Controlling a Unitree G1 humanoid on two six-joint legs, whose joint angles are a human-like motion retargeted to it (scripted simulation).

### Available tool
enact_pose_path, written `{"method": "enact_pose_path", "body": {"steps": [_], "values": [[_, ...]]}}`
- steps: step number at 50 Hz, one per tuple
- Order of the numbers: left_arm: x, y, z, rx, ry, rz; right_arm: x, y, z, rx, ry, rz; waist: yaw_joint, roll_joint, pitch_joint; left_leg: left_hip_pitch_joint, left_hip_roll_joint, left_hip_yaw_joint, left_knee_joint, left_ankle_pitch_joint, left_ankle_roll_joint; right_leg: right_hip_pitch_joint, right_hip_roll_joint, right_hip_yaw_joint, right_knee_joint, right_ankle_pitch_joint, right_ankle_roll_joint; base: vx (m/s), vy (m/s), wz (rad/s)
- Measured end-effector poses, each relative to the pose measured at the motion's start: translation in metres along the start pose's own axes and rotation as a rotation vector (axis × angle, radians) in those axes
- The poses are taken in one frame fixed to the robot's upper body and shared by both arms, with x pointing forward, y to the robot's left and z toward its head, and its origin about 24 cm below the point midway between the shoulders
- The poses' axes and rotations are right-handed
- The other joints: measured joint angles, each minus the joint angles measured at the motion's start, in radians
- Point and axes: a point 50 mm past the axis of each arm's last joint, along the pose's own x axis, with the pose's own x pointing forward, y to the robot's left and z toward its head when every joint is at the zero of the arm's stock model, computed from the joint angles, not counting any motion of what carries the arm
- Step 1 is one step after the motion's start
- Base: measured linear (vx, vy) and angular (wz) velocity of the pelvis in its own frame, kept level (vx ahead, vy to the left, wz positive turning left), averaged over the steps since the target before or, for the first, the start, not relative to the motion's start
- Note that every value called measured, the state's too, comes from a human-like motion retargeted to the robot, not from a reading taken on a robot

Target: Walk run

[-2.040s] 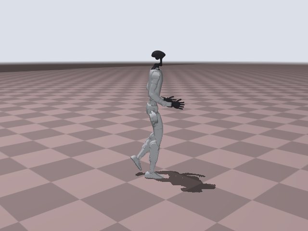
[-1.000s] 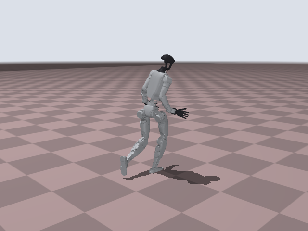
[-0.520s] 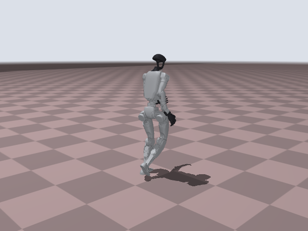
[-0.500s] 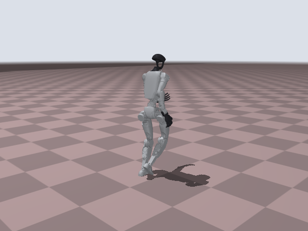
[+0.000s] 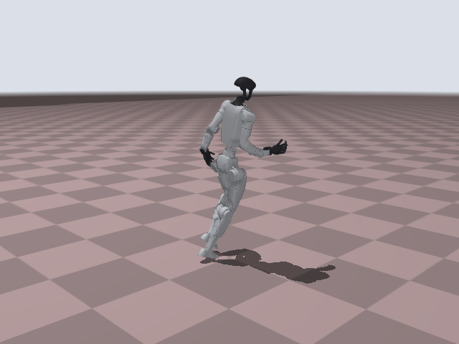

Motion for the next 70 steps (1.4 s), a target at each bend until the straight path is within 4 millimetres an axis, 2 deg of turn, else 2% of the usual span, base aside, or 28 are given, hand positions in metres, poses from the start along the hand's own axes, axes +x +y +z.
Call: {"method": "enact_pose_path", "body": {"steps": [3,5,7,9,12,13,15,18,20,23,25,28,30,32,33,35,38,41,46,50,51,53,54,55,58,60,63,70], "values": [[-0.008,0.013,0.014,0.053,-0.100,0.057,0.013,0.002,0.026,-0.147,-0.081,0.170,0.164,-0.111,0.019,-0.056,-0.028,0.102,-0.379,-0.038,-0.031,0.154,-0.120,-0.038,-0.027,0.455,0.187,2.11,-0.18,-1.74],[0.002,0.010,0.037,0.062,-0.218,0.052,0.010,-0.011,0.030,-0.283,-0.046,0.172,0.211,-0.178,0.083,-0.023,-0.130,0.018,-0.646,-0.084,-0.113,0.202,-0.204,-0.106,0.186,0.488,0.287,2.32,-0.19,-0.15],[0.024,-0.006,0.069,0.057,-0.360,-0.004,-0.004,-0.025,0.018,-0.360,0.040,0.086,0.201,-0.198,0.122,0.019,-0.158,-0.021,-0.814,-0.147,-0.250,0.232,-0.197,-0.124,0.354,0.488,0.296,2.31,-0.25,0.79],[0.049,-0.038,0.102,0.060,-0.488,-0.110,-0.029,-0.035,-0.007,-0.361,0.176,-0.018,0.171,-0.162,0.153,0.052,-0.114,-0.039,-0.838,-0.149,-0.225,0.262,-0.082,-0.105,0.422,0.488,0.266,2.31,-0.31,0.97],[0.074,-0.105,0.150,0.094,-0.656,-0.301,-0.093,-0.044,-0.056,-0.283,0.486,-0.045,0.127,-0.079,0.134,0.035,-0.092,-0.150,-0.586,-0.098,0.022,0.213,0.068,-0.164,0.514,0.465,0.244,2.37,-0.30,0.90],[0.079,-0.126,0.156,0.108,-0.677,-0.357,-0.135,-0.051,-0.075,-0.265,0.667,-0.062,0.118,-0.069,0.097,0.041,-0.091,-0.281,-0.492,-0.162,-0.026,0.168,0.065,-0.235,0.604,0.398,0.199,2.99,-0.22,0.86],[0.099,-0.170,0.202,0.024,-0.796,-0.423,-0.206,-0.062,-0.093,-0.209,0.963,-0.067,0.049,-0.052,0.049,0.024,-0.019,-0.199,-0.318,-0.302,-0.009,-0.035,0.010,-0.252,0.821,0.212,0.174,2.62,-0.26,0.55],[0.091,-0.232,0.249,-0.194,-0.939,-0.641,-0.267,-0.084,-0.078,-0.134,1.119,-0.145,-0.015,-0.063,-0.001,0.217,-0.114,-0.215,-0.397,-0.369,0.042,-0.268,-0.051,-0.249,0.789,0.040,0.118,1.97,-0.44,1.16],[0.071,-0.252,0.272,-0.226,-1.046,-0.761,-0.286,-0.099,-0.063,-0.181,1.148,-0.197,-0.081,-0.067,-0.010,0.366,-0.162,-0.236,-0.540,-0.234,0.019,-0.376,-0.162,-0.287,0.666,-0.026,0.079,2.41,-0.72,1.52],[0.049,-0.250,0.291,-0.135,-1.155,-0.842,-0.291,-0.122,-0.044,-0.267,1.118,-0.248,-0.203,-0.023,-0.015,0.564,-0.156,-0.251,-0.733,0.270,-0.094,-0.477,-0.180,-0.239,0.317,-0.019,0.124,2.23,-0.60,1.17],[0.044,-0.239,0.290,-0.070,-1.161,-0.831,-0.291,-0.134,-0.032,-0.304,1.096,-0.250,-0.279,0.022,0.014,0.638,-0.079,-0.203,-0.652,0.486,-0.186,-0.469,-0.120,-0.160,0.083,-0.046,0.166,2.39,-0.69,0.50],[0.043,-0.223,0.282,-0.006,-1.123,-0.814,-0.262,-0.143,-0.025,-0.350,0.972,-0.236,-0.317,0.088,0.090,0.677,0.084,-0.076,-0.342,0.486,-0.342,-0.436,-0.054,-0.120,-0.140,-0.140,0.260,2.16,-0.57,-0.56],[0.047,-0.218,0.270,-0.014,-1.068,-0.814,-0.230,-0.142,-0.027,-0.388,0.849,-0.254,-0.315,0.096,0.115,0.708,0.082,-0.064,-0.249,0.486,-0.347,-0.411,-0.084,-0.206,-0.175,-0.167,0.248,1.95,-0.42,-0.42],[0.057,-0.208,0.249,-0.022,-0.984,-0.773,-0.196,-0.129,-0.032,-0.395,0.716,-0.275,-0.352,0.050,0.113,0.731,0.037,-0.080,-0.199,0.486,-0.268,-0.405,-0.139,-0.235,-0.063,0.058,0.137,2.11,-0.63,-0.08],[0.063,-0.195,0.234,-0.011,-0.939,-0.724,-0.179,-0.116,-0.036,-0.377,0.652,-0.268,-0.312,0.043,0.079,0.718,0.026,-0.006,-0.191,0.486,-0.223,-0.437,-0.107,-0.210,0.062,0.002,-0.007,2.47,-0.90,-1.26],[0.073,-0.157,0.170,0.053,-0.714,-0.607,-0.162,-0.087,-0.046,-0.289,0.574,-0.306,-0.274,0.041,0.001,0.655,-0.042,-0.057,-0.134,0.433,-0.128,-0.410,-0.078,-0.040,0.241,-0.150,0.013,2.68,-0.91,-0.74],[0.067,-0.135,0.106,-0.104,-0.495,-0.489,-0.107,-0.048,-0.054,0.021,0.394,-0.333,-0.134,-0.010,-0.084,0.408,-0.017,-0.019,0.037,0.133,0.058,-0.267,-0.094,-0.068,0.230,-0.245,-0.024,2.07,-0.48,-0.48],[0.054,-0.103,0.104,-0.212,-0.541,-0.418,-0.063,-0.020,-0.032,0.101,0.216,-0.125,-0.021,-0.044,-0.084,0.250,-0.008,0.074,-0.128,-0.012,0.065,-0.086,-0.073,-0.027,0.073,-0.074,-0.003,1.82,-0.09,-1.34],[0.042,-0.075,0.147,0.056,-0.651,-0.422,-0.025,-0.010,0.003,-0.295,0.126,0.330,0.132,-0.090,-0.017,0.130,-0.096,0.030,-0.714,-0.057,-0.076,0.193,-0.104,-0.100,-0.084,0.447,0.198,1.75,-0.14,-0.66],[0.042,-0.091,0.179,0.061,-0.756,-0.500,-0.018,-0.010,0.026,-0.519,0.069,0.406,0.124,-0.138,0.048,0.159,-0.188,-0.052,-0.984,-0.116,-0.167,0.280,-0.152,-0.141,0.201,0.488,0.317,1.96,-0.18,0.64],[0.042,-0.099,0.190,0.063,-0.794,-0.533,-0.017,-0.006,0.030,-0.507,0.038,0.377,0.126,-0.115,0.061,0.149,-0.159,-0.076,-0.955,-0.080,-0.125,0.299,-0.098,-0.106,0.225,0.488,0.314,1.55,-0.30,0.55],[0.039,-0.116,0.213,0.067,-0.893,-0.586,-0.019,0.003,0.036,-0.452,-0.007,0.341,0.118,-0.060,0.044,0.091,-0.109,-0.099,-0.793,0.046,0.065,0.314,-0.013,-0.105,0.225,0.488,0.271,1.84,-0.34,0.09],[0.036,-0.127,0.215,0.068,-0.929,-0.611,-0.029,0.003,0.031,-0.431,0.014,0.323,0.123,-0.044,0.015,0.068,-0.124,-0.167,-0.662,0.013,0.105,0.296,-0.013,-0.167,0.288,0.435,0.214,2.63,-0.18,0.26],[0.033,-0.139,0.214,0.067,-0.957,-0.639,-0.043,0.000,0.023,-0.419,0.054,0.303,0.134,-0.035,-0.019,0.054,-0.158,-0.267,-0.518,-0.074,0.105,0.269,-0.031,-0.250,0.389,0.356,0.145,2.27,0.06,-0.07],[0.047,-0.163,0.243,-0.122,-1.127,-0.601,-0.080,0.004,-0.016,-0.222,0.262,0.226,0.143,-0.033,-0.057,0.051,-0.057,-0.082,-0.353,-0.190,0.091,-0.009,-0.055,-0.039,0.687,0.101,0.106,1.51,0.17,-0.62],[0.044,-0.204,0.238,-0.315,-1.124,-0.699,-0.106,0.002,-0.028,-0.027,0.369,0.180,0.122,-0.001,-0.074,0.161,-0.093,-0.115,-0.422,-0.204,0.087,-0.121,-0.048,-0.041,0.637,0.014,0.071,1.47,0.15,0.98],[0.034,-0.222,0.251,-0.414,-1.152,-0.791,-0.133,-0.030,-0.032,0.069,0.466,0.099,-0.003,0.021,-0.031,0.293,-0.191,-0.226,-0.548,-0.068,0.035,-0.236,-0.173,-0.152,0.395,-0.017,0.083,1.10,0.11,2.54],[0.024,-0.238,0.265,-0.090,-1.099,-1.050,-0.176,-0.079,-0.020,-0.102,0.576,-0.070,-0.168,-0.031,0.033,0.652,-0.245,-0.324,-0.743,0.248,0.000,-0.299,-0.207,0.070,-0.210,-0.078,0.291,1.31,-0.25,2.20]]}}
